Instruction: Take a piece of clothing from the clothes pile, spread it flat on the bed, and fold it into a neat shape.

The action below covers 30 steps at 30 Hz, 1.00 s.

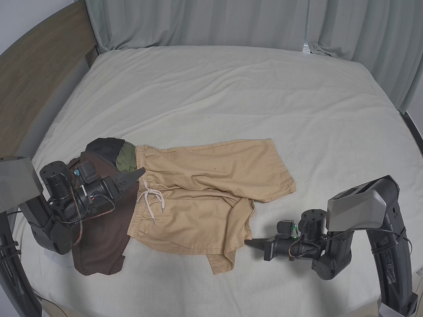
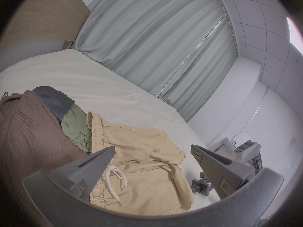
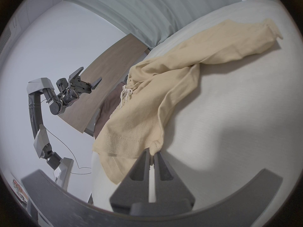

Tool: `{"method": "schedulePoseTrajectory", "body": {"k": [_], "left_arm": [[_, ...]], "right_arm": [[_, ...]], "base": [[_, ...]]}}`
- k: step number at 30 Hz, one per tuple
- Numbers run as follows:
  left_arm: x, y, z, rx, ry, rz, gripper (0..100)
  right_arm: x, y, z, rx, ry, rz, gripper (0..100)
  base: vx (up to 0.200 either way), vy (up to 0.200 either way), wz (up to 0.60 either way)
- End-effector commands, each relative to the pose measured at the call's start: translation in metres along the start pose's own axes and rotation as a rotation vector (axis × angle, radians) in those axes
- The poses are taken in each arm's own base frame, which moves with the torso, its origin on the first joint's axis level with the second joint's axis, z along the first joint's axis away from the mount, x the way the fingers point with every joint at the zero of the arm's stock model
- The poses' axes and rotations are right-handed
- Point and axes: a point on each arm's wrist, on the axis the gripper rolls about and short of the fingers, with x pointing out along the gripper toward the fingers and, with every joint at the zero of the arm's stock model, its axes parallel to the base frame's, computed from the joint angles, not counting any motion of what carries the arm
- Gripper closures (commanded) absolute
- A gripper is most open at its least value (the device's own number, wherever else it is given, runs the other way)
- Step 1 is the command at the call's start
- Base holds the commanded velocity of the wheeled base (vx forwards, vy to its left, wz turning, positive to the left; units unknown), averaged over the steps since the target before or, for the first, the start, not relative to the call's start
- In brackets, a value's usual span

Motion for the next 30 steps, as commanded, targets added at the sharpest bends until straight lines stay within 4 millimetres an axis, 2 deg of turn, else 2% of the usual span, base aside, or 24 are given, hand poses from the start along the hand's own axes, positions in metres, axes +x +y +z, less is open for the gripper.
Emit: {"method": "schedulePoseTrajectory", "body": {"k": [1, 4, 10, 16, 22, 30], "left_arm": [[0.0, -0.002, 0.001, 0.004, -0.002, -0.005, 0], [0.001, -0.002, 0.0, 0.004, -0.001, -0.007, 0], [0.002, -0.003, 0.0, 0.005, 0.001, -0.01, 0], [0.002, -0.003, -0.001, 0.005, 0.004, -0.01, 0], [0.002, -0.003, -0.002, 0.003, 0.007, -0.011, 0], [0.002, -0.003, -0.002, 0.004, 0.006, -0.011, 0]], "right_arm": [[-0.03, -0.001, 0.012, -0.002, -0.023, -0.051, 100], [-0.052, -0.009, 0.021, -0.001, -0.055, -0.104, 100], [-0.076, -0.024, 0.026, 0.029, -0.086, -0.175, 100], [-0.091, -0.038, 0.027, 0.022, -0.104, -0.225, 100], [-0.097, -0.047, 0.032, 0.018, -0.133, -0.246, 100], [-0.089, -0.062, 0.063, -0.029, -0.24, -0.239, 100]], "base": [[0.0, 0.0, 0.0], [0.0, 0.0, 0.0], [0.0, 0.0, 0.0], [0.0, 0.0, 0.0], [0.0, 0.0, 0.0], [0.0, 0.0, 0.0]]}}
